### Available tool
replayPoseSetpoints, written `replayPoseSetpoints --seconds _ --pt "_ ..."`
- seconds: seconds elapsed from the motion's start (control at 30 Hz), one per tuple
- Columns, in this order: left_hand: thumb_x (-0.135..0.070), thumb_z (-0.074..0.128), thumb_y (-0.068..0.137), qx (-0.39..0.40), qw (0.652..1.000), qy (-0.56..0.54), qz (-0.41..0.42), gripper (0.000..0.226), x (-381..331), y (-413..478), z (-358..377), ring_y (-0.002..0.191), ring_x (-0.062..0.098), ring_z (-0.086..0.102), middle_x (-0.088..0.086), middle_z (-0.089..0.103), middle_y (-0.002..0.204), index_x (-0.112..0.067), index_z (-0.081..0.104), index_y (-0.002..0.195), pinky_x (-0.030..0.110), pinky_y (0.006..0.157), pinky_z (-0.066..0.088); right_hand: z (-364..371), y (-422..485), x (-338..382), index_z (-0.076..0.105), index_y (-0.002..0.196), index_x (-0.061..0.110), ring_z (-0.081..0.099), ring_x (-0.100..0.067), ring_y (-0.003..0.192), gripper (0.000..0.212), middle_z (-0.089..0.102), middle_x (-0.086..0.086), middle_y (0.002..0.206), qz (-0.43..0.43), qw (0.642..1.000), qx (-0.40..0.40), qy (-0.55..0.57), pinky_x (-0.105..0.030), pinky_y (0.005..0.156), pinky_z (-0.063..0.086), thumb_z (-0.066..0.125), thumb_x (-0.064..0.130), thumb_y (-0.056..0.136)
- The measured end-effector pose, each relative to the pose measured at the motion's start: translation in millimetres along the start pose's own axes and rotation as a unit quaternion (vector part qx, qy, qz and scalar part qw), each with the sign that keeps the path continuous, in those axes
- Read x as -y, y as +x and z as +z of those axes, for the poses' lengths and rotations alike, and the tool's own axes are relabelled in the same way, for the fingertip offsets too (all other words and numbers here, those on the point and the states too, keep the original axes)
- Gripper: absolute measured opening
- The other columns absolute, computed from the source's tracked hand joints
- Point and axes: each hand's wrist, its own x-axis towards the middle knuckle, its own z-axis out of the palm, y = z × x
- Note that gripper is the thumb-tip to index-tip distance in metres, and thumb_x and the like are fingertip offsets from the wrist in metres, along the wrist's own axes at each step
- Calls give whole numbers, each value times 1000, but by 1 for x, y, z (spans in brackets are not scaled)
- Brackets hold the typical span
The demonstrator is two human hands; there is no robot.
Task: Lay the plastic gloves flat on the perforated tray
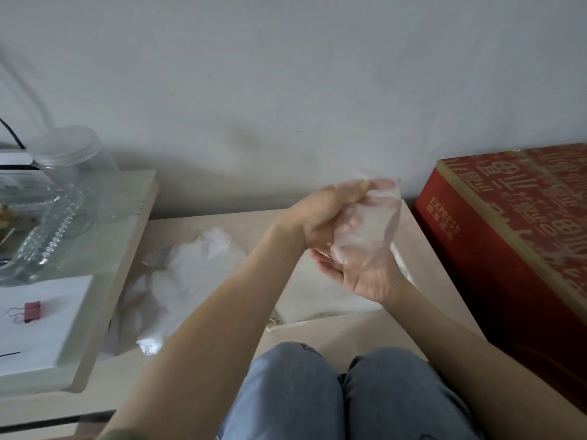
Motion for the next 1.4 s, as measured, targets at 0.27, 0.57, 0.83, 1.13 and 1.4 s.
replayPoseSetpoints --seconds 0.27,0.57,0.83,1.13,1.4 --pt "-27 34 104 -27 999 -20 -6 29 23 -1 -15 98 24 66 8 70 109 -22 56 123 38 87 53 4 -6 -1 75 95 7 69 -28 99 27 70 -15 111 -30 999 -13 29 -40 85 57 53 19 83" --pt "-13 42 102 -133 987 47 -82 30 56 -30 -73 54 11 63 2 72 102 -24 57 127 19 48 48 -42 -8 19 69 111 1 66 -37 104 77 64 -23 119 12 996 -50 69 -50 81 56 43 68 82" --pt "-1 50 96 -147 981 76 -102 46 87 -37 -94 87 20 68 7 64 124 -28 47 134 29 73 59 -55 6 21 44 137 26 69 -20 85 52 64 -4 126 37 979 -41 -195 -26 62 53 55 9 89" --pt "2 58 90 -186 979 70 -45 56 105 -37 -105 107 26 64 7 62 124 -28 45 136 36 91 54 -59 26 11 47 135 27 63 -13 61 57 66 -2 114 4 932 -60 -358 -20 50 42 42 -11 92" --pt "-5 60 89 -335 903 255 -81 23 116 -26 -113 53 7 61 4 60 80 -5 57 112 20 54 54 -54 37 8 52 126 29 65 -17 63 39 67 -4 116 9 917 -82 -389 -29 58 41 60 11 92"
